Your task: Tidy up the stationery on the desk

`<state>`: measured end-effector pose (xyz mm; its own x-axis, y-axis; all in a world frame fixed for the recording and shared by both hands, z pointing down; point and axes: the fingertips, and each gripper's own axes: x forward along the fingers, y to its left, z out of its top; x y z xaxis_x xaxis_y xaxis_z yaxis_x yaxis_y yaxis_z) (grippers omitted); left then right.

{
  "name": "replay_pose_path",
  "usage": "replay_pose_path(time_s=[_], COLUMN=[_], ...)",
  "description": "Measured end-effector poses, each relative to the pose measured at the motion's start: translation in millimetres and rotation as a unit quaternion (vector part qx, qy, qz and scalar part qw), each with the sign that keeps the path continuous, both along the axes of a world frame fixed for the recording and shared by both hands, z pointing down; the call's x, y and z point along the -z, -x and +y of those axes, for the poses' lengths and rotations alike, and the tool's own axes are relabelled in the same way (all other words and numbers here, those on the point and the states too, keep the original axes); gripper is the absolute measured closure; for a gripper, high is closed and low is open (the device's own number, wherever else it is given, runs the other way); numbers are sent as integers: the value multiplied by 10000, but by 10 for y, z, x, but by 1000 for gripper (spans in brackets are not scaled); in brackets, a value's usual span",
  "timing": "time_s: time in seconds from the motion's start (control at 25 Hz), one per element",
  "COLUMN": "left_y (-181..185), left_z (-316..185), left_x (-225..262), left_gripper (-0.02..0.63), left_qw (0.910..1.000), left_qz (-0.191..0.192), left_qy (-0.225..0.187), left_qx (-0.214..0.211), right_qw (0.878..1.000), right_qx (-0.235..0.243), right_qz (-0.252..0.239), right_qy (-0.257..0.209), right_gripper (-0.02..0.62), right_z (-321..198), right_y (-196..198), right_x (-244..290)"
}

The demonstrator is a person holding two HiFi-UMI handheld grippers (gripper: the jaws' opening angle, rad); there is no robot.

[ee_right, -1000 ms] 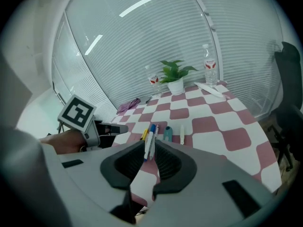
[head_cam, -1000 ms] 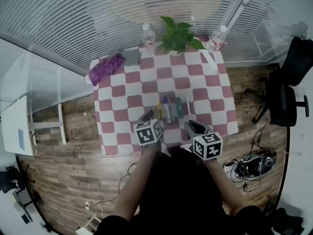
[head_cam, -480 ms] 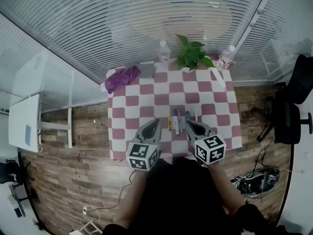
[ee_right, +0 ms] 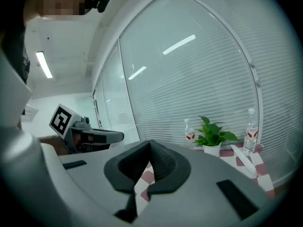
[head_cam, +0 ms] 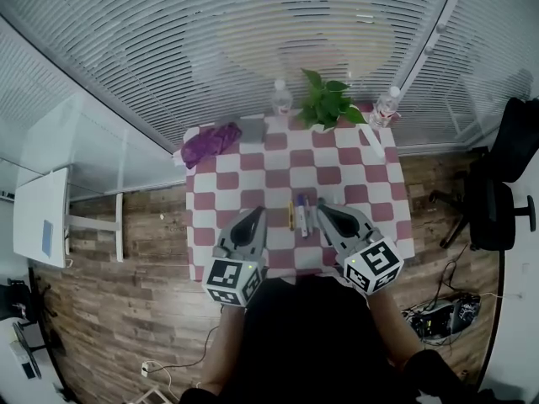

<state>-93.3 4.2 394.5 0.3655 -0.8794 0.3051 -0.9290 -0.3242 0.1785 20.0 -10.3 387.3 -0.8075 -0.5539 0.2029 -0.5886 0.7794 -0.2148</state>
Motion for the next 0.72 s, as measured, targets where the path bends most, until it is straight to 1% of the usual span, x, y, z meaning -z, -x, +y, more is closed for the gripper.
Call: replay_pose_path(time_s=[0.08,0.24,0.4,0.72], left_y=[30,69,26,-44], left_z=[-2,16,26,30], left_x=[12,12,-44,-66], left_gripper=[568,568,568,566], left_qw=[10000,10000,9999,9999], left_qz=[1,-37,-50,-65], left_qy=[-5,27,87,122], left_qx=[5,69,41,-43], right_qw=[9999,10000,9999,9998], right_qx=[47,34,54,-86], right_qz=[16,-19,62,145], right_qy=[-91,-84,-127,-127], right_gripper=[574,574,575,574], right_z=[22,47,94,66], right_y=[15,1,-38,-151], right_x=[41,82,71,55])
